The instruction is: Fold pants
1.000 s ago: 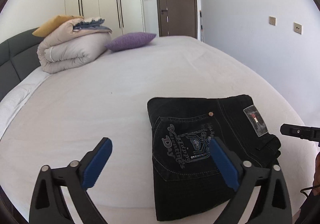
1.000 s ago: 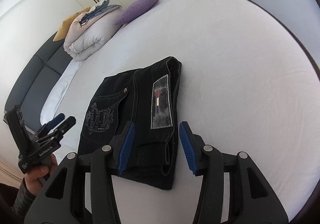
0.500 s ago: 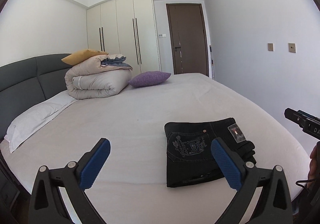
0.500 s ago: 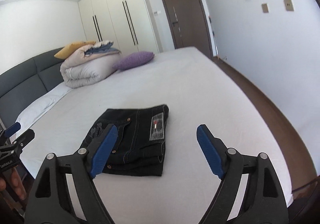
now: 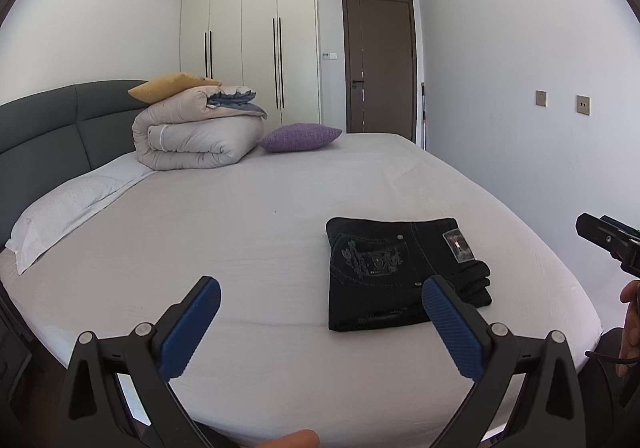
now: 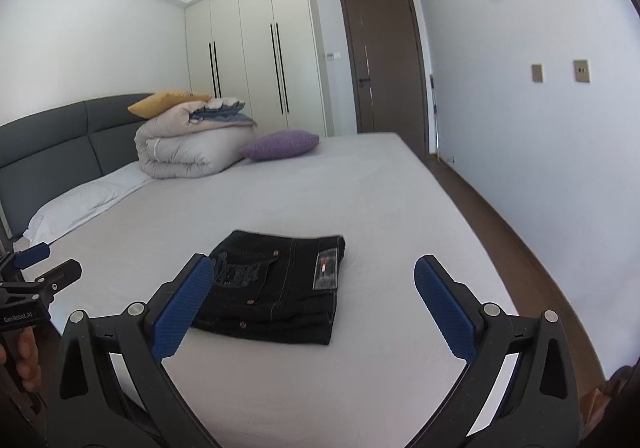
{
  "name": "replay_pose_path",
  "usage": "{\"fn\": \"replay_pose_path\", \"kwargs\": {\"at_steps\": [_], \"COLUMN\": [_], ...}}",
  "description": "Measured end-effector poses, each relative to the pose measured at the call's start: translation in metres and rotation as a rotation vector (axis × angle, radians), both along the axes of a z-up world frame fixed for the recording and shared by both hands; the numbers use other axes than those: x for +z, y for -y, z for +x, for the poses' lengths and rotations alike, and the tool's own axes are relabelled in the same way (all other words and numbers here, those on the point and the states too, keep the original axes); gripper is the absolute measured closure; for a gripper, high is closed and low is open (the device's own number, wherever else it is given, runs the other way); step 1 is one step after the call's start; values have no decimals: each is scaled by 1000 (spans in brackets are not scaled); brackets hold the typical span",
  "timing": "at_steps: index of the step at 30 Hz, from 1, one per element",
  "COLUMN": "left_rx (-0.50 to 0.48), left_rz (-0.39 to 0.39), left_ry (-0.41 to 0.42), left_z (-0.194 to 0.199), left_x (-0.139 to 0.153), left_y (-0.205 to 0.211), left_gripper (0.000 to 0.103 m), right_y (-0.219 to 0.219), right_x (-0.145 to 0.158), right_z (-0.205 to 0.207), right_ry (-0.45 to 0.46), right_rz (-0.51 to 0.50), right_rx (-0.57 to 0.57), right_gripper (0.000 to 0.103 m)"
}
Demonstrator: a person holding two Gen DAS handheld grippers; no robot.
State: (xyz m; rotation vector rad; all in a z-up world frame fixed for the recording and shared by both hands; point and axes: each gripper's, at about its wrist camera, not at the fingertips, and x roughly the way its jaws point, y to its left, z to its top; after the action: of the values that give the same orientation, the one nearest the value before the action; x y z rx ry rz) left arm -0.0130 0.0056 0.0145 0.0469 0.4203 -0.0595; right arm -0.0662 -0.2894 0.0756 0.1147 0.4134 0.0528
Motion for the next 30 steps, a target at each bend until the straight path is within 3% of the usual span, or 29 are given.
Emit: {"fn": "replay_pose_path", "kwargs": {"at_steps": [5,10,18,30], "left_rx": [7,55,53,88], "left_rz": [21,17,12,-18], "left_ry": [-97,-151,-201,-248], "left_z": [11,16,20,27], "left_x": [-16,-32,-49,-62], "left_y": [3,2,2,-9], "left_gripper": [0,0,0,0], "right_y": [1,-2,-4,-11], "right_x": [-16,-31,-56,-71], "right_z": [6,11,25,38], "right_ry": [-73,-82,-147,-193], "right_rz": [66,47,4,-22], "right_rx": [-9,-66,-51,-28], "right_gripper": [0,0,0,0]}}
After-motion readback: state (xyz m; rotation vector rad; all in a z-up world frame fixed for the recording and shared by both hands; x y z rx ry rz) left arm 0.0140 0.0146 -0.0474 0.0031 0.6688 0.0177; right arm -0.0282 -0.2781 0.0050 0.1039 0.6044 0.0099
